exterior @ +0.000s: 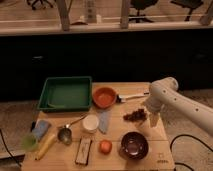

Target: Place grapes in paper cup

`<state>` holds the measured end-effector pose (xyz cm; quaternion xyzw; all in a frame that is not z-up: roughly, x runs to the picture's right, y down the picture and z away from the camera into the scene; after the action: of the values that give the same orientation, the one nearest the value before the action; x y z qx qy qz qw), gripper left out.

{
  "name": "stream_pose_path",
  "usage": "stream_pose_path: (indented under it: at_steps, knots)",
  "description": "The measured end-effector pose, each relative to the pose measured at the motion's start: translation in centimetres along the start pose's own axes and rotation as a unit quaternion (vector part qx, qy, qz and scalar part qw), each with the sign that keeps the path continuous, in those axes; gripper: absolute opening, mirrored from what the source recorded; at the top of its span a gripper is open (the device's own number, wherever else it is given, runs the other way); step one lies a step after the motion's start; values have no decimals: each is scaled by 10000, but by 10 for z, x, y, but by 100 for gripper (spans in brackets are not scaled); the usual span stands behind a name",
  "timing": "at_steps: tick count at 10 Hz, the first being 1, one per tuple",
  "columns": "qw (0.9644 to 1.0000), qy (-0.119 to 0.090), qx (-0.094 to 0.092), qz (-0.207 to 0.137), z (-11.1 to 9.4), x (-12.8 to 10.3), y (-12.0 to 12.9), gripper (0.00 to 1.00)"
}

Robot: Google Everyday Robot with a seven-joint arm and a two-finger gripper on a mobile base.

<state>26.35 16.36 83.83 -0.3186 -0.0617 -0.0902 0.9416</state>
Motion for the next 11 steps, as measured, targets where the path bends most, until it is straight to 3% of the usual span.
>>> stream_pose_path:
  at_steps: [11]
  knots:
    - [9999,-133,-31,24,21,-3,-8,80]
